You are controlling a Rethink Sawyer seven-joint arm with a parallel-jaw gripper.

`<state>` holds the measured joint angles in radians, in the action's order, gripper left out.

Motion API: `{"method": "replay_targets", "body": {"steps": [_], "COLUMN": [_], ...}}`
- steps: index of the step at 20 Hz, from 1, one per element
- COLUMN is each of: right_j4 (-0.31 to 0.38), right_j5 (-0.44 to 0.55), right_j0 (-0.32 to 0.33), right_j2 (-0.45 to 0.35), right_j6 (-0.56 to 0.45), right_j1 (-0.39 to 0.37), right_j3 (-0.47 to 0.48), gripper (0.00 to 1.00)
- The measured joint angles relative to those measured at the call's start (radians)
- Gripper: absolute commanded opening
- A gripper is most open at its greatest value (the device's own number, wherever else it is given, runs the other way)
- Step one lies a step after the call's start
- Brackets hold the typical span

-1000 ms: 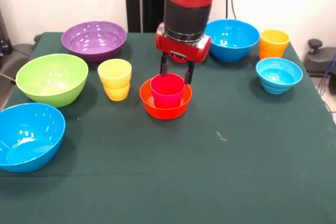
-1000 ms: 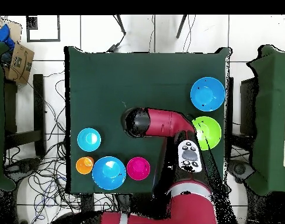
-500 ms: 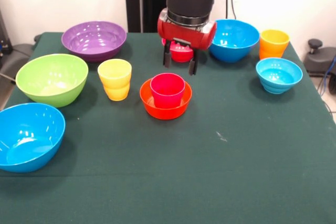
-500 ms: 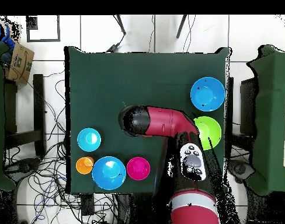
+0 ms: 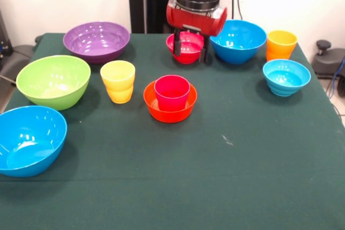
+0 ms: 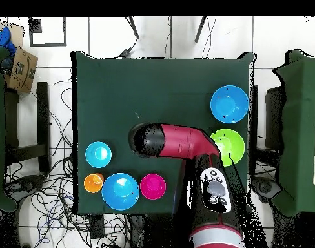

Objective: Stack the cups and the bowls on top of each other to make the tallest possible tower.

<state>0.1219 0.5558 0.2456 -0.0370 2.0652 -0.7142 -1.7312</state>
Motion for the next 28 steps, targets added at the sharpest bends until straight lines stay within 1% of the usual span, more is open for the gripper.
{"method": "replay_targets", "body": {"steps": [6,12,16,22,28], "right_j4": [0.002,0.013,0.029,0.070,0.092], "right_j5": [0.017,0.025,0.025,0.025,0.025], "right_j0": [0.002,0.015,0.028,0.049,0.059], "right_j2": [-0.001,-0.002,-0.002,-0.002,-0.002], "right_j6": [0.000,0.000,0.000,0.000,0.000], "right_j1": [-0.047,-0.082,-0.083,-0.083,-0.067], "right_j3": [-0.033,-0.046,-0.047,-0.063,-0.065], "gripper": [1.00,1.00,1.00,1.00,1.00]}}
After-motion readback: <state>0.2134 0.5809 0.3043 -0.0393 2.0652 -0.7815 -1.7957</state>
